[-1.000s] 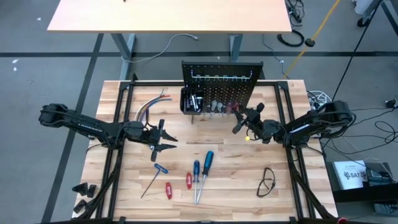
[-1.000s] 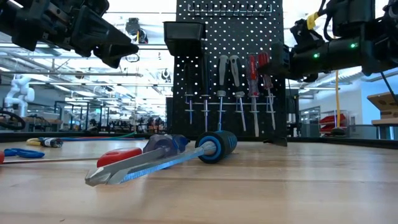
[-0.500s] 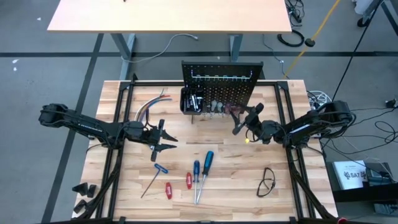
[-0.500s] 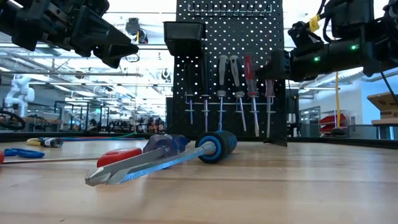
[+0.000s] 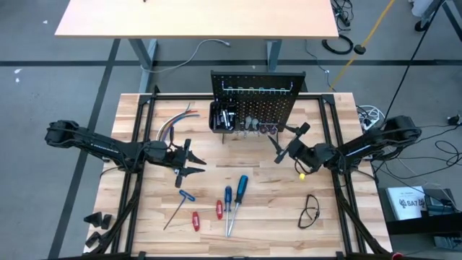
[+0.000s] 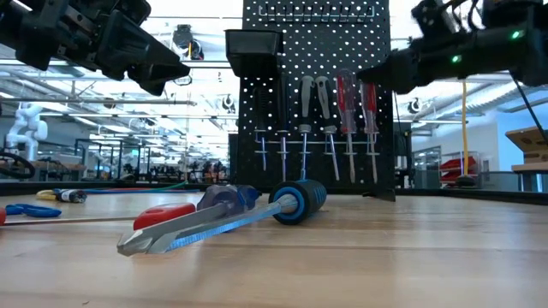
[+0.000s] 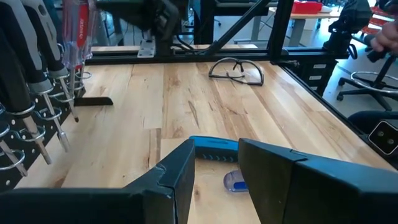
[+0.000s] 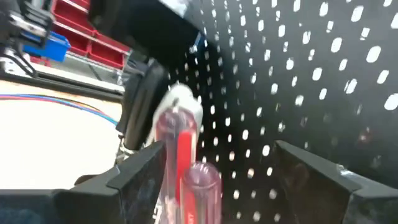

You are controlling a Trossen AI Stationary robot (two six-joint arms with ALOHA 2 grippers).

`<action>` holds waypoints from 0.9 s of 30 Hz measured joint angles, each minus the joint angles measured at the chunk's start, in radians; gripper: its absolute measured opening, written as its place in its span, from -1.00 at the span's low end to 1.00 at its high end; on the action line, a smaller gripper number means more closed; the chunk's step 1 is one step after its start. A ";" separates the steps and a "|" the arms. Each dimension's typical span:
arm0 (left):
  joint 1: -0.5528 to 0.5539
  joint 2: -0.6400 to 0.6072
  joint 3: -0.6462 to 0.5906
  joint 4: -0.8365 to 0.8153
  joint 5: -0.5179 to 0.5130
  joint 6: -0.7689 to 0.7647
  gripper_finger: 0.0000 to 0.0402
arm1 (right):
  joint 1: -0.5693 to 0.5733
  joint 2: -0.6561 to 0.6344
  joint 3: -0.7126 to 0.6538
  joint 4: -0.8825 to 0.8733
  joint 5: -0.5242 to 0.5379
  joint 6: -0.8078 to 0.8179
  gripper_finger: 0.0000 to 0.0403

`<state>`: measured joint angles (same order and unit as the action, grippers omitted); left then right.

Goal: Hang tools onto peg board
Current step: Hang the red screwdriver on the peg board

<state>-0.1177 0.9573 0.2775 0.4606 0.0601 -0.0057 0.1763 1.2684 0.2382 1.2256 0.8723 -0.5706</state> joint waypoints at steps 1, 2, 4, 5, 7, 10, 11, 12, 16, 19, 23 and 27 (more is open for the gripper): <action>0.000 0.000 0.000 0.000 0.000 -0.008 -0.35 | 0.011 -0.016 0.000 0.000 0.000 -0.020 0.43; 0.000 0.000 0.000 0.000 0.000 -0.010 -0.35 | 0.021 -0.032 0.000 0.000 0.000 -0.034 0.43; 0.000 0.000 0.000 0.000 0.000 -0.014 -0.35 | 0.043 -0.065 0.000 0.004 -0.001 -0.043 0.43; 0.000 0.000 0.000 0.000 0.000 -0.014 -0.35 | 0.055 -0.081 0.000 0.004 -0.004 -0.039 0.43; 0.000 0.000 0.000 0.000 0.000 -0.014 -0.35 | 0.080 -0.108 0.000 0.005 -0.015 0.021 0.43; 0.000 0.000 0.000 0.000 0.000 -0.014 -0.35 | 0.104 -0.127 0.000 0.000 -0.111 0.169 0.43; 0.000 0.000 0.000 0.000 0.000 -0.014 -0.35 | 0.109 -0.126 0.000 -0.004 -0.165 0.206 0.43; 0.000 0.000 0.000 0.001 0.000 -0.014 -0.35 | 0.113 -0.124 0.000 -0.009 -0.224 0.238 0.42; 0.000 0.000 0.000 0.001 0.000 -0.014 -0.35 | 0.122 -0.105 0.000 -0.019 -0.355 0.349 0.31; 0.000 0.000 0.000 0.002 0.000 -0.015 -0.35 | 0.117 -0.089 0.000 -0.090 -0.345 0.408 0.09; 0.000 0.000 0.000 0.014 0.000 -0.015 -0.35 | 0.103 -0.053 0.000 -0.148 -0.250 0.478 -0.46; 0.000 0.000 0.000 0.034 0.000 -0.016 -0.35 | 0.082 -0.013 0.002 -0.134 -0.213 0.477 -0.93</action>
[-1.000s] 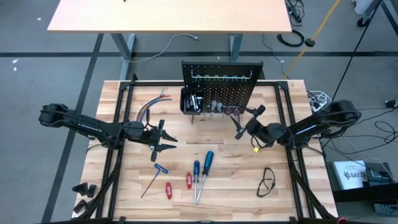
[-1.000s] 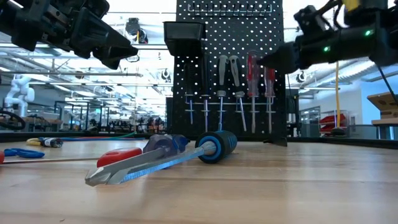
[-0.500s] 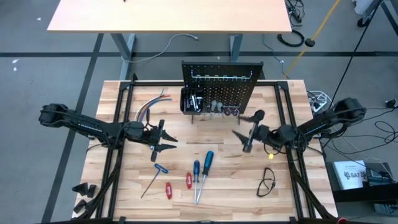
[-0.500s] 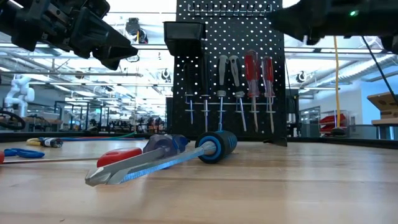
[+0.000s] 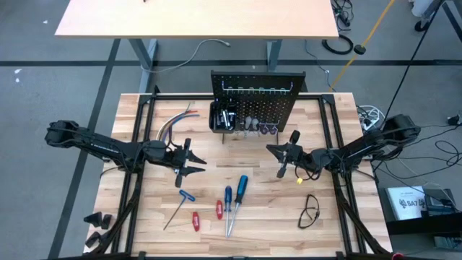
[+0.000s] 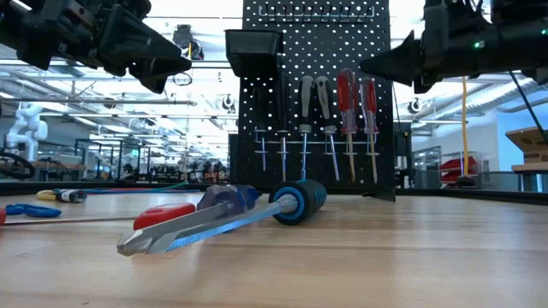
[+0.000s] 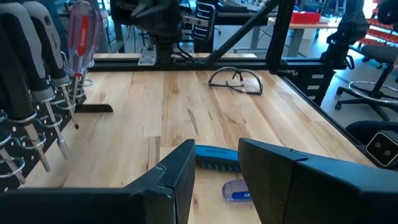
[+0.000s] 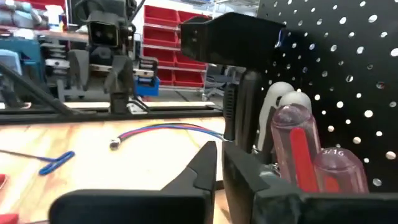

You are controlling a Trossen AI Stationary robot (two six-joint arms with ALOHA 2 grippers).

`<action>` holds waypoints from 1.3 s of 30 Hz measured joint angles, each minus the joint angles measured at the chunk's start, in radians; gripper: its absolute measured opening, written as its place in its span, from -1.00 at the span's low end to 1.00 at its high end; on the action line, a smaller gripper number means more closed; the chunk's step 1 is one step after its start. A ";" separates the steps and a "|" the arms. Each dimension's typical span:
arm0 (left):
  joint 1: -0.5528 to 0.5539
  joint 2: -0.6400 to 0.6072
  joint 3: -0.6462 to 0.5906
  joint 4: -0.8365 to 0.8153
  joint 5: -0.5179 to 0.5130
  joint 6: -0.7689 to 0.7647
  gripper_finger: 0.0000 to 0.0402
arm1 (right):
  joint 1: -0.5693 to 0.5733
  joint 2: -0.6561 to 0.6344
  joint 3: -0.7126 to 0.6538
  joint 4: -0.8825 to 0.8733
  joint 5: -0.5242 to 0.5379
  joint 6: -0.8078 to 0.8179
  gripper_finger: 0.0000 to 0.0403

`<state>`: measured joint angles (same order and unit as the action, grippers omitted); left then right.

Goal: Hang tools onto peg board
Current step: Hang the red screwdriver on the peg board, then hang the blue flat screwdriver on the peg board

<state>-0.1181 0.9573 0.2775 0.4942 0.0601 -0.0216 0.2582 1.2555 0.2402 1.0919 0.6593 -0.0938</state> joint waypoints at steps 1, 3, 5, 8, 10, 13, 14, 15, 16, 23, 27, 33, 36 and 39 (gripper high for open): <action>0.000 0.000 0.000 -0.001 0.000 0.000 -0.35 | -0.009 0.009 0.009 0.001 0.004 0.002 -0.94; 0.000 0.000 0.000 -0.002 0.000 0.000 -0.35 | -0.026 0.030 0.030 0.004 0.010 0.003 -0.97; 0.000 0.000 0.000 -0.002 0.000 0.000 -0.35 | -0.048 0.062 0.060 -0.010 -0.004 -0.010 -0.99; 0.000 0.000 0.000 -0.002 0.000 0.000 -0.35 | -0.082 0.117 0.115 -0.049 -0.059 -0.023 -1.00; 0.000 0.000 0.000 -0.002 0.000 0.000 -0.35 | -0.098 0.152 0.151 -0.084 -0.062 -0.029 -1.00; 0.000 0.000 0.000 -0.004 0.012 0.000 -0.35 | -0.109 0.185 0.193 -0.129 -0.007 -0.061 -1.00; 0.000 0.000 0.000 -0.006 0.019 0.000 -0.35 | -0.109 0.190 0.204 -0.137 0.023 -0.076 -1.00; 0.000 0.000 0.000 -0.006 0.024 -0.001 -0.35 | -0.109 0.191 0.212 -0.142 0.061 -0.093 -1.00; 0.000 0.000 0.000 -0.006 0.026 -0.001 -0.35 | -0.109 0.191 0.215 -0.143 0.106 -0.111 -1.00; 0.000 0.000 0.000 -0.011 0.027 0.000 -0.35 | -0.132 0.179 0.230 -0.137 0.255 -0.220 -1.00; 0.000 0.000 0.000 -0.010 0.027 0.000 -0.35 | -0.174 0.179 0.230 -0.137 0.230 -0.318 -1.00; 0.000 0.000 0.000 -0.002 0.027 -0.001 -0.35 | -0.227 0.174 0.230 -0.130 0.082 -0.434 -1.00; 0.000 0.000 0.000 -0.007 0.027 -0.002 -0.35 | -0.214 0.147 0.230 -0.124 0.045 -0.499 -1.00; 0.000 0.000 0.000 -0.009 0.027 -0.002 -0.35 | -0.190 0.103 0.230 -0.130 0.042 -0.559 -1.00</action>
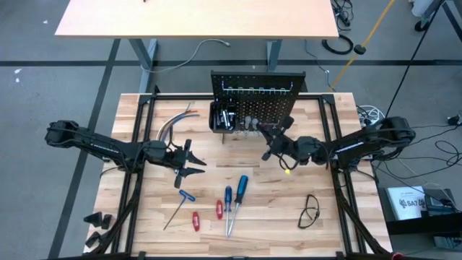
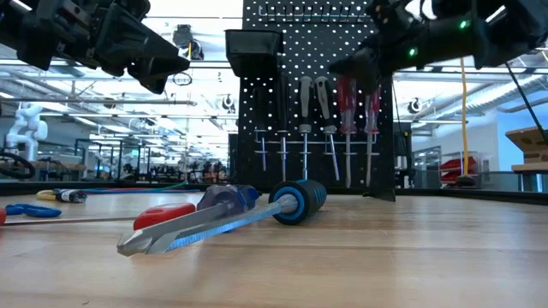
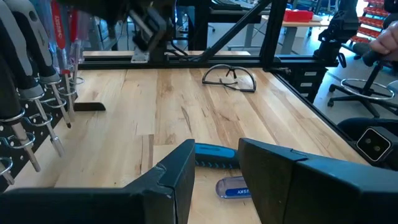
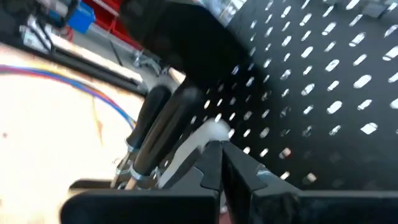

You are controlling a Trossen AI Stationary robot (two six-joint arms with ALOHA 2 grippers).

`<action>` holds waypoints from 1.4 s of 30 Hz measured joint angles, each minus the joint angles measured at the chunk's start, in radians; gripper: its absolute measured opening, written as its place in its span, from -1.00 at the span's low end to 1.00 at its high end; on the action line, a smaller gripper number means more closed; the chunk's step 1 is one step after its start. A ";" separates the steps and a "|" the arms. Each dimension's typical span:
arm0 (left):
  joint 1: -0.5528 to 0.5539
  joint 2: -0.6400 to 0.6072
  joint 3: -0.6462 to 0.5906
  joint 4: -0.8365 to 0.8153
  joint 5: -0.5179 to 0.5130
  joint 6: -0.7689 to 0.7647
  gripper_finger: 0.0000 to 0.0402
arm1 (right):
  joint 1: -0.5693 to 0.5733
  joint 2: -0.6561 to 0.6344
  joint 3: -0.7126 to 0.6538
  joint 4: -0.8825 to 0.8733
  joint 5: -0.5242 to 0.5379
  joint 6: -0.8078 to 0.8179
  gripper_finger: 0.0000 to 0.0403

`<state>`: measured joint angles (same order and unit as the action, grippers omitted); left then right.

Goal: Hang tools onto peg board
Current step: Hang the blue flat screwdriver on the peg board

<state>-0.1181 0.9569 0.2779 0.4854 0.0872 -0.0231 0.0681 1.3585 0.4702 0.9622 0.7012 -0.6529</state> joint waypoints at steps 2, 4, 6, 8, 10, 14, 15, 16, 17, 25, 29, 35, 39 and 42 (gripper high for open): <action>0.000 0.000 0.000 -0.005 0.000 0.000 -0.35 | 0.020 -0.038 0.000 -0.009 0.004 -0.014 -1.00; 0.000 0.000 0.000 -0.005 0.000 0.000 -0.35 | 0.042 -0.078 0.000 -0.024 0.005 -0.014 -1.00; 0.000 0.000 0.000 -0.006 0.000 0.000 -0.35 | 0.070 -0.112 0.000 -0.031 0.005 0.007 -1.00; 0.000 0.000 0.000 -0.005 0.000 0.000 -0.35 | 0.101 -0.138 0.000 -0.033 0.004 0.051 -1.00; 0.000 0.000 0.000 -0.005 0.000 0.000 -0.35 | 0.135 -0.154 0.000 -0.033 0.003 0.105 -1.00; 0.000 0.000 0.000 -0.005 0.003 0.000 -0.35 | 0.206 -0.159 0.000 -0.050 -0.001 0.231 -1.00; 0.000 0.000 0.000 -0.003 0.012 0.000 -0.35 | 0.222 -0.159 0.000 -0.065 -0.002 0.265 -1.00; 0.000 0.000 0.000 0.003 0.022 0.000 -0.35 | 0.239 -0.159 0.000 -0.086 -0.002 0.304 -1.00; 0.000 0.000 0.000 0.007 0.031 0.000 -0.35 | 0.254 -0.159 0.000 -0.109 -0.002 0.345 -1.00; -0.006 0.000 0.000 0.033 0.040 -0.067 -0.35 | 0.307 -0.144 0.000 -0.181 -0.216 0.606 -1.00; -0.043 0.000 0.000 0.040 0.041 -0.112 -0.35 | 0.307 -0.117 0.000 -0.179 -0.297 0.654 -1.00; -0.155 0.050 0.000 0.070 0.000 -0.207 -0.35 | 0.307 -0.059 0.000 -0.139 -0.315 0.694 -1.00; -0.235 0.119 0.000 0.118 -0.042 -0.234 -0.35 | 0.307 -0.020 0.016 -0.094 -0.315 0.735 -1.00; -0.292 0.169 0.025 0.123 -0.087 -0.235 -0.35 | 0.308 0.004 0.066 -0.115 -0.317 0.753 -0.96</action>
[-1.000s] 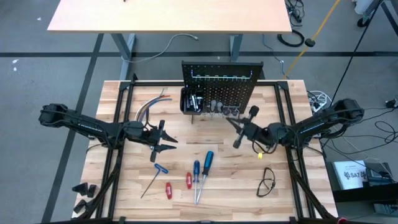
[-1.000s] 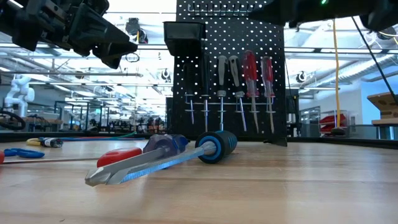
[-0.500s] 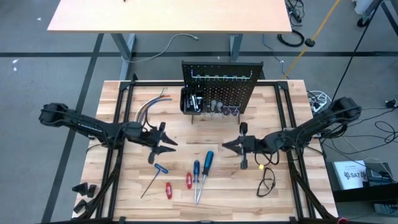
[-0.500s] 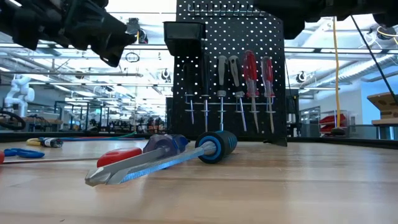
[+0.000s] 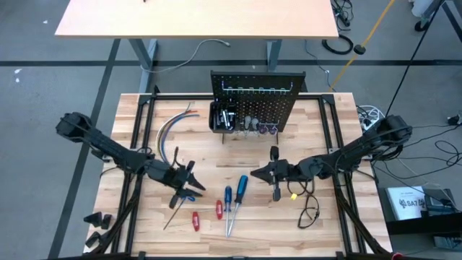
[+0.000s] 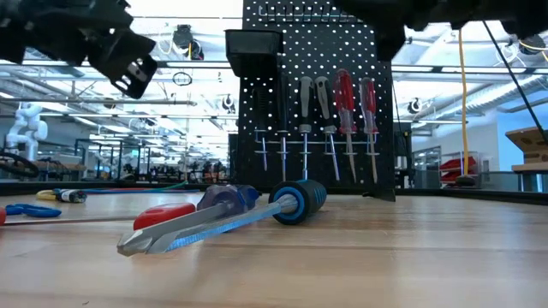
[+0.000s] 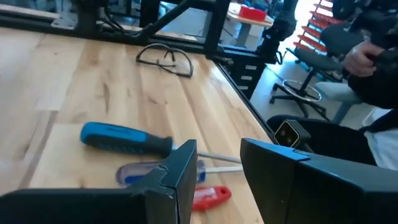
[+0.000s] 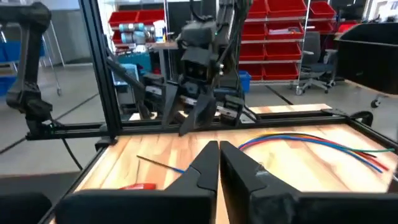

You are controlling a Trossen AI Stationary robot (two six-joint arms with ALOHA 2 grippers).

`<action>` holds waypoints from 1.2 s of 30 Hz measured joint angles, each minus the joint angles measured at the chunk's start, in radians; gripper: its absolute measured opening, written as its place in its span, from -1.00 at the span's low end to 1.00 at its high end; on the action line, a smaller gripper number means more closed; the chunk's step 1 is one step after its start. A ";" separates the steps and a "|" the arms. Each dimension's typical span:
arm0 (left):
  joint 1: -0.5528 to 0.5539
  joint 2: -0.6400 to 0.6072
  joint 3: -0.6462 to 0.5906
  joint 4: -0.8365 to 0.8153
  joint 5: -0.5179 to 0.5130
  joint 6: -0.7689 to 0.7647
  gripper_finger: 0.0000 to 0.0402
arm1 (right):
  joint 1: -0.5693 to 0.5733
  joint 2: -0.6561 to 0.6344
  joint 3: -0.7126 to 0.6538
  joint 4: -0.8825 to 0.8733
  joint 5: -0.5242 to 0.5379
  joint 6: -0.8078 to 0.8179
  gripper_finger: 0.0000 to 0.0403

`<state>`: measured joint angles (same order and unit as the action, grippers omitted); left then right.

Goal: Hang tools onto peg board
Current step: Hang the blue flat screwdriver on the peg board

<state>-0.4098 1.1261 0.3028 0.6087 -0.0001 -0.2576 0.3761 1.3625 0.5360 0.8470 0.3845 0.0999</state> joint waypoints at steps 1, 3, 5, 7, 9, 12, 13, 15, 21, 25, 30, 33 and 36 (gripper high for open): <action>-0.018 0.016 0.015 0.000 -0.020 0.005 -0.35 | 0.002 0.011 0.022 -0.028 -0.007 0.001 -0.93; -0.050 0.051 0.056 -0.009 -0.059 0.037 -0.35 | 0.008 0.034 0.077 -0.104 -0.020 0.003 -0.86; -0.074 0.080 0.098 -0.066 -0.103 0.080 -0.35 | 0.016 0.060 0.143 -0.192 -0.012 0.033 -0.77; -0.090 0.103 0.142 -0.152 -0.153 0.105 -0.35 | 0.024 0.088 0.200 -0.274 0.029 0.099 -0.67; -0.100 0.118 0.181 -0.227 -0.204 0.109 -0.35 | 0.026 0.120 0.250 -0.332 0.085 0.189 -0.57; -0.111 0.142 0.213 -0.280 -0.233 0.106 -0.35 | 0.031 0.152 0.312 -0.414 0.081 0.326 -0.42; -0.117 0.150 0.217 -0.282 -0.233 0.106 -0.35 | 0.033 0.161 0.331 -0.442 0.062 0.368 -0.38; -0.125 0.164 0.225 -0.277 -0.233 0.107 -0.35 | 0.039 0.174 0.360 -0.492 0.000 0.431 -0.30; -0.139 0.239 0.250 -0.250 -0.234 0.081 -0.35 | 0.070 0.174 0.378 -0.622 -0.097 0.596 -0.20; -0.126 0.313 0.305 -0.157 -0.243 -0.024 -0.35 | 0.099 0.192 0.377 -0.715 -0.049 0.803 -0.22; -0.113 0.437 0.451 -0.235 -0.204 -0.191 -0.35 | 0.141 0.230 0.377 -0.768 0.054 0.961 -0.26; -0.115 0.524 0.564 -0.388 -0.215 -0.337 -0.35 | 0.164 0.259 0.377 -0.772 0.064 1.024 -0.26; -0.112 0.611 0.670 -0.522 -0.243 -0.413 -0.35 | 0.186 0.280 0.377 -0.768 0.066 1.076 -0.26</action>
<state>-0.5217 1.7375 0.9726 0.0863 -0.2435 -0.6705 0.5621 1.6428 0.9131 0.0787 0.4505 1.1760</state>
